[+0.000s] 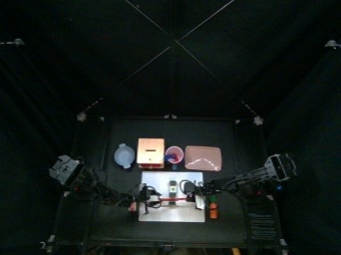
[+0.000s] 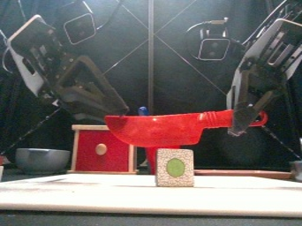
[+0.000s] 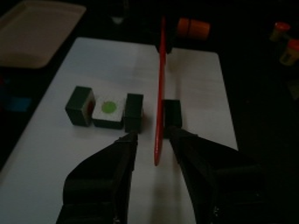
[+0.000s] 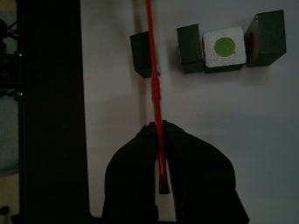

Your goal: Cut sushi roll

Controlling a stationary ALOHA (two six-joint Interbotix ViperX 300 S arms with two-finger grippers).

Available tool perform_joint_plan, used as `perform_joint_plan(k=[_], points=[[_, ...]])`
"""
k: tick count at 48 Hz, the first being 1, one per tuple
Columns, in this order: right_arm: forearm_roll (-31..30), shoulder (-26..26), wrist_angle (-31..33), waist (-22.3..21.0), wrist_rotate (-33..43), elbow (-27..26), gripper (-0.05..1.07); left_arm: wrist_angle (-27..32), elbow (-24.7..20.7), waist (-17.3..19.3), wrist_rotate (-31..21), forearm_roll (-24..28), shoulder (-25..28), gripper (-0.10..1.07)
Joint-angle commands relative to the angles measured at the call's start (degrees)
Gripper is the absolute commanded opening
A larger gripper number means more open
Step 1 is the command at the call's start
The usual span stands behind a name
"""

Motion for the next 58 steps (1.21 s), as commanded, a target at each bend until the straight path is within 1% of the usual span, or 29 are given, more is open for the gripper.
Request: perform_joint_plan(k=[1,11,15,25,31,38,46,53,58], points=[[-0.18,-3.08,1.05,-0.35,0.00,0.00,0.28,2.02,0.00,0.18,1.32,0.18,-2.90,0.76],[-0.35,-7.03,4.22,-2.02,0.00,2.72,0.28,3.34,1.58,0.18,5.36,0.18,-7.47,0.76],[-0.35,-9.49,5.45,-2.46,0.09,4.39,0.28,3.43,2.46,0.18,7.12,-0.18,-9.58,0.76],[0.09,-19.25,10.99,-4.04,0.18,9.23,0.29,3.43,4.04,0.35,8.61,-0.26,-12.30,0.76],[0.79,-25.58,16.26,-5.98,0.26,12.57,0.34,3.43,4.48,0.35,8.61,-0.35,-13.01,0.76],[2.02,-32.17,20.39,-8.44,0.26,15.21,0.48,3.43,4.57,0.35,8.53,-0.53,-13.54,0.76],[2.20,-38.58,22.85,-9.49,0.26,17.58,0.73,3.43,4.48,0.35,8.53,-0.79,-13.54,0.76],[1.49,-41.75,22.85,-10.46,0.18,18.72,0.93,3.43,4.39,0.35,8.53,-0.97,-13.54,0.76],[0.79,-42.89,22.76,-11.60,0.09,19.07,1.00,3.43,4.48,0.35,8.53,-1.14,-13.54,0.76]])
